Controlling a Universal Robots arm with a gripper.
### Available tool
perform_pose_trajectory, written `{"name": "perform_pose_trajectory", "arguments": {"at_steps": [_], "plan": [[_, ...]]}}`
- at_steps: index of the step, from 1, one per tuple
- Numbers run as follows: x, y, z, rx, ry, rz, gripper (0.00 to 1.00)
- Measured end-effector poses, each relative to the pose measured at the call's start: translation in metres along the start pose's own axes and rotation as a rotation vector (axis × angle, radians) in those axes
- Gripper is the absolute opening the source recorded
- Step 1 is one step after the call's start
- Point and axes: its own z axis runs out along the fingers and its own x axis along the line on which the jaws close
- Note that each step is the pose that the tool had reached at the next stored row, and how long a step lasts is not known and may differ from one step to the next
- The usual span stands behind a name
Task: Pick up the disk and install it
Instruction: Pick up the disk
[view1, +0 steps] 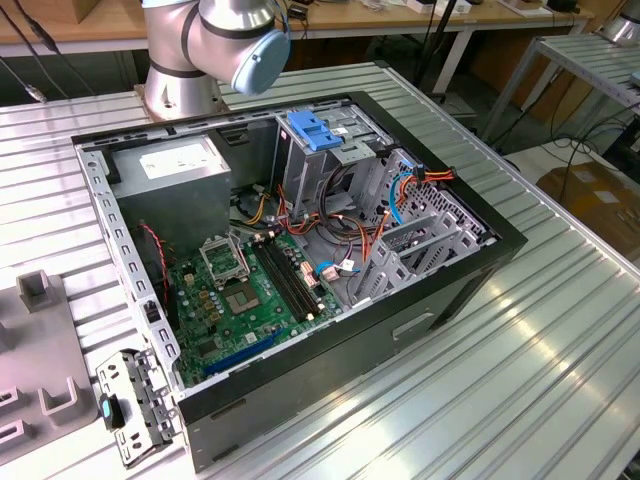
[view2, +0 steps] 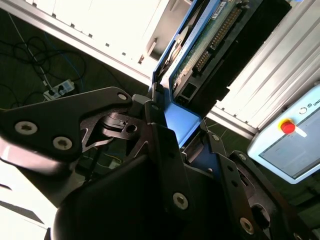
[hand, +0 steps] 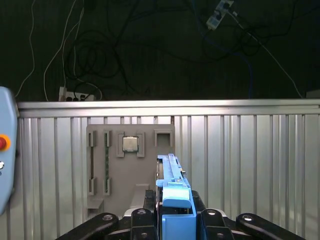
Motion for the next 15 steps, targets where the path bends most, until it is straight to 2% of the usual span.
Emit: {"name": "perform_pose_trajectory", "arguments": {"at_steps": [3,7,15], "plan": [[-0.0001,-0.0038,0.0001,0.0001,0.0,0.0,0.37],[-0.0003,-0.0146,0.0,-0.0006,0.0,0.0,0.37],[-0.0005,-0.0262,0.0,-0.0015,0.0001,0.0,0.37]]}}
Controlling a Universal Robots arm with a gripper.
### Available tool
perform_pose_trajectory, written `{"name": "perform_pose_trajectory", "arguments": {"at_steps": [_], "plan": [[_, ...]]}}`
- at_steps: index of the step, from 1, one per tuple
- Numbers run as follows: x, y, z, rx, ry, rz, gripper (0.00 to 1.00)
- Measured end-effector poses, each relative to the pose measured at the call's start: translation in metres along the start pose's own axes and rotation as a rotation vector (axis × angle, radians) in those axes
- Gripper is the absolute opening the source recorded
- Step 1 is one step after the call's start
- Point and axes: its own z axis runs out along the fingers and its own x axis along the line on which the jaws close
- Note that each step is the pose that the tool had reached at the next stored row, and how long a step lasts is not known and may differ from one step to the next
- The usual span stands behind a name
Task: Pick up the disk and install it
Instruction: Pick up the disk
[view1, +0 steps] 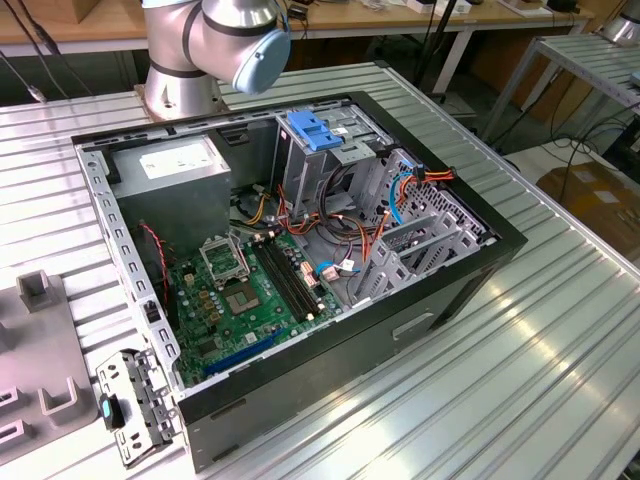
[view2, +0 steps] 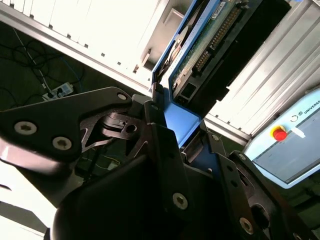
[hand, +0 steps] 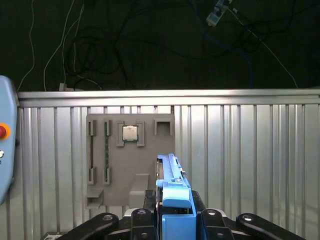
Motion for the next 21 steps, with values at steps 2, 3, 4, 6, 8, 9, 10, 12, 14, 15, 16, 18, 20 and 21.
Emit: {"name": "perform_pose_trajectory", "arguments": {"at_steps": [2,3,4,6,8,9,10,12,14,15,16,18,20,21], "plan": [[0.0,-0.0029,0.0,-0.0002,-0.0001,0.0,0.37],[0.0,-0.0042,0.0,-0.0003,0.0,0.0,0.37],[0.0,-0.0052,0.0,-0.0004,-0.0001,0.0,0.37],[0.0,-0.0085,0.0,-0.0007,0.0,0.0,0.37],[0.0,-0.0106,0.0,-0.0008,0.0,0.0,0.37],[0.0,-0.0116,0.0,-0.0009,0.0,0.0,0.37],[0.0,-0.0129,0.0,-0.0009,-0.0001,0.0,0.37],[0.0001,-0.0151,0.0,-0.0012,0.0,0.0,0.37],[0.0001,-0.0174,0.0,-0.0014,0.0,0.0,0.37],[0.0001,-0.0187,0.0,-0.0016,0.0,0.0,0.37],[0.0001,-0.0203,0.0,-0.0017,-0.0001,0.0,0.37],[0.0001,-0.0245,0.0,-0.0021,0.0,0.0,0.37],[0.0001,-0.0286,0.0,-0.0026,0.0,0.0,0.37],[0.0001,-0.0298,-0.0001,-0.0028,0.0,0.0,0.37]]}}
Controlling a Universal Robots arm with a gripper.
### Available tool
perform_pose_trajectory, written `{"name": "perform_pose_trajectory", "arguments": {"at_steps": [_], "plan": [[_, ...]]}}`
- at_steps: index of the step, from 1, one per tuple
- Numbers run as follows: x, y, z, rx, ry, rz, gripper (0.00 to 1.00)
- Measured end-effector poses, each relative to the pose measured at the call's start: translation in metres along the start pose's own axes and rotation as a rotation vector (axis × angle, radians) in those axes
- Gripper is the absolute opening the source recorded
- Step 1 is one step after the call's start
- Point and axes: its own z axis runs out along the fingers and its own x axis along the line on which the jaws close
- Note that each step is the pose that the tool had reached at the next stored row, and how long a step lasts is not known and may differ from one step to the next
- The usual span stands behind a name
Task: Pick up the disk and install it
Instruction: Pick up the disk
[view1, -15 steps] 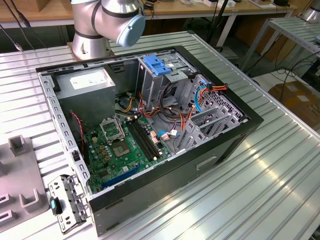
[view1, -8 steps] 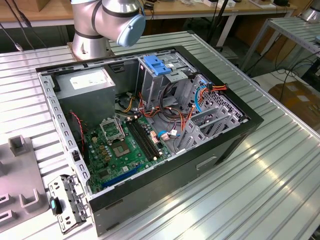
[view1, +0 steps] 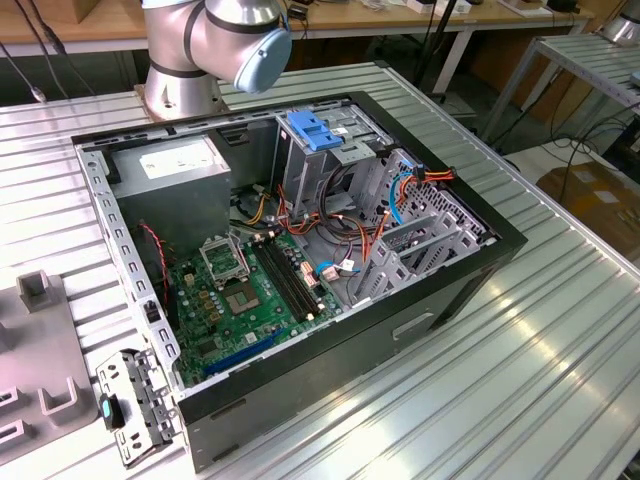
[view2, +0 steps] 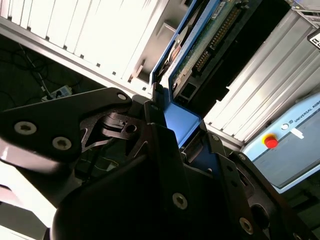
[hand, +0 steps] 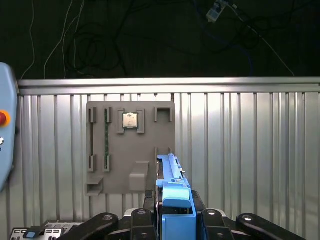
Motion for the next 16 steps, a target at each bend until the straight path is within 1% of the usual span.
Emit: {"name": "perform_pose_trajectory", "arguments": {"at_steps": [4,8,10,16], "plan": [[0.0002,-0.0044,0.0,-0.0005,-0.0001,0.0,0.37],[0.0009,-0.0108,0.0,-0.0013,0.0,0.0,0.37],[0.0011,-0.0127,0.0,-0.0014,0.0,0.0,0.37],[0.0015,-0.0233,-0.0001,-0.0029,0.0,0.0,0.37]]}}
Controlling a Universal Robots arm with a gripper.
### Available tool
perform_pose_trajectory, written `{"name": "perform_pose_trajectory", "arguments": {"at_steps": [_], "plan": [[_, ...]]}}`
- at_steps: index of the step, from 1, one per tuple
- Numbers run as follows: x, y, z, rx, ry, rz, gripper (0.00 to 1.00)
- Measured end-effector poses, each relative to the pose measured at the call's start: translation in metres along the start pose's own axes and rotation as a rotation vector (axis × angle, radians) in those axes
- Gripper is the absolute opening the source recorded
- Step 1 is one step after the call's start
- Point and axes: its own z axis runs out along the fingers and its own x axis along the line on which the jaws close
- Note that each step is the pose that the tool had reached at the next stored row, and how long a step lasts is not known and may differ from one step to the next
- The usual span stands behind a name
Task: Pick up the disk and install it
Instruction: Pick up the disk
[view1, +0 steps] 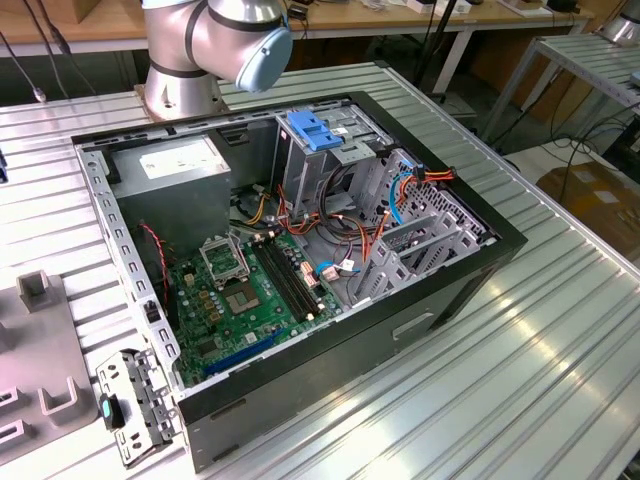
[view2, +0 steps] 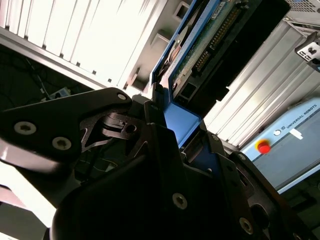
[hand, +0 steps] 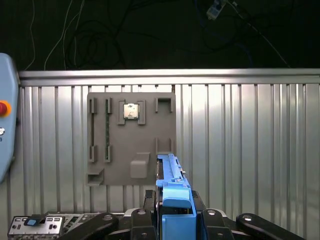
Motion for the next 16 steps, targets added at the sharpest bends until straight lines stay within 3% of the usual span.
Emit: {"name": "perform_pose_trajectory", "arguments": {"at_steps": [16], "plan": [[0.0018,-0.0241,-0.0002,-0.0045,0.0001,0.0,0.37]]}}
